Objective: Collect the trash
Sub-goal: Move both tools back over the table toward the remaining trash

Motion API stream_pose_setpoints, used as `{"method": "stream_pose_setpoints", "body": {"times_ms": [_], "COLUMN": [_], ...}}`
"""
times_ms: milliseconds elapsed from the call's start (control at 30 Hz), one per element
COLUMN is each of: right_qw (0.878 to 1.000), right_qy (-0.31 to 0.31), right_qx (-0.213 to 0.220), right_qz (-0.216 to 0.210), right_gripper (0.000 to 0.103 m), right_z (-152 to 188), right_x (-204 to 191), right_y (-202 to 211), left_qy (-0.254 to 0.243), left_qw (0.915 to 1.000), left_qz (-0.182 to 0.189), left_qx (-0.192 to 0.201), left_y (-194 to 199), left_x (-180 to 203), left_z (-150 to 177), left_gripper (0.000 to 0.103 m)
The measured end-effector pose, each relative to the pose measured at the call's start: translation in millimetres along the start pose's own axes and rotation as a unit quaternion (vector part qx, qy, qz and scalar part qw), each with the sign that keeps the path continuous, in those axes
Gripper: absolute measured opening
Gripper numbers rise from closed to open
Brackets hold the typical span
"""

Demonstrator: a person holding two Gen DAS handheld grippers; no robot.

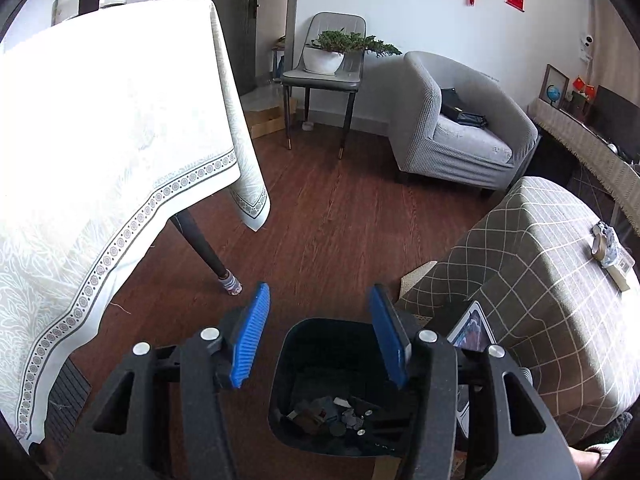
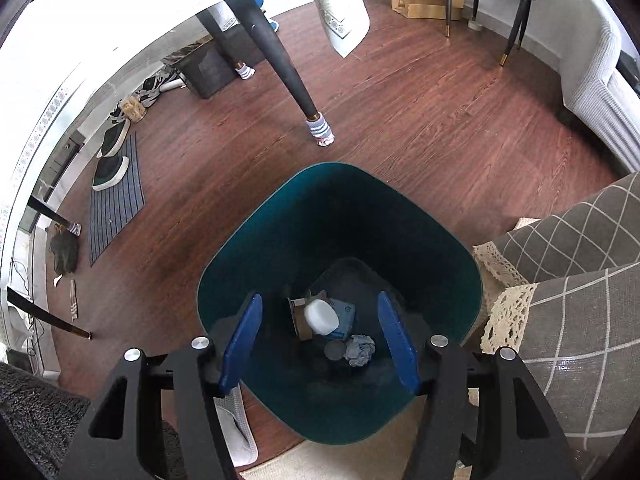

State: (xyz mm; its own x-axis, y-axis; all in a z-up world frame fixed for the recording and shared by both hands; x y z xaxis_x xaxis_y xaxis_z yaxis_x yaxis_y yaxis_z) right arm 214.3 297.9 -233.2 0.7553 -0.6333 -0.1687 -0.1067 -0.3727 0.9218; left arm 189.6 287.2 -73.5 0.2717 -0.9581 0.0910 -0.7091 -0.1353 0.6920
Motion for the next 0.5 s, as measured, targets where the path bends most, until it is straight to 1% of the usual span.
{"method": "stream_pose_setpoints", "body": {"times_ms": [167, 233, 267, 400, 500], "right_qw": [1.0, 1.0, 1.0, 0.999, 0.998], "right_qy": [0.006, 0.006, 0.006, 0.019, 0.03], "right_qx": [0.004, 0.01, 0.014, 0.038, 0.057], "right_qz": [0.002, 0.001, 0.002, 0.002, 0.001], "right_gripper": [0.061, 0.061, 0.061, 0.061, 0.061], "right_z": [4.6, 5.4, 4.8, 4.8, 2.3], "right_x": [-0.2, 1.8, 2.4, -1.1, -3.2], "right_y": [8.1, 15.0, 19.4, 44.3, 64.4], "left_qy": [0.009, 0.006, 0.004, 0.015, 0.008], "left_qw": [0.9997, 0.9995, 0.9994, 0.9988, 0.9984], "left_qz": [0.004, -0.001, -0.004, 0.008, 0.001], "left_qx": [0.02, 0.03, 0.036, 0.046, 0.056], "left_y": [11.5, 15.6, 17.6, 21.5, 22.6], "left_x": [0.6, 1.8, 3.3, 8.4, 14.7], "left_z": [-10.9, -15.7, -18.3, -27.2, -32.0], "left_gripper": [0.055, 0.055, 0.056, 0.056, 0.056]}}
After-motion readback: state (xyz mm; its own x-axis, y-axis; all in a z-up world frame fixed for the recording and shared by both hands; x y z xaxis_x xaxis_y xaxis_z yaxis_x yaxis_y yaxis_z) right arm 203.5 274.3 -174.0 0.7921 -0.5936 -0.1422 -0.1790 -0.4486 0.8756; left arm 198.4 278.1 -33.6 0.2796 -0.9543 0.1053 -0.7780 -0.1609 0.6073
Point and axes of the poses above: each gripper's, at about its wrist camera, not at the fingertips, and y roughly against the way its jaws point, x to its right, z to its underside, the point moved 7 cm from there along -y, roughly the way its jaws point, and after that the axes turned 1 degree about y, right-handed, at the moved point
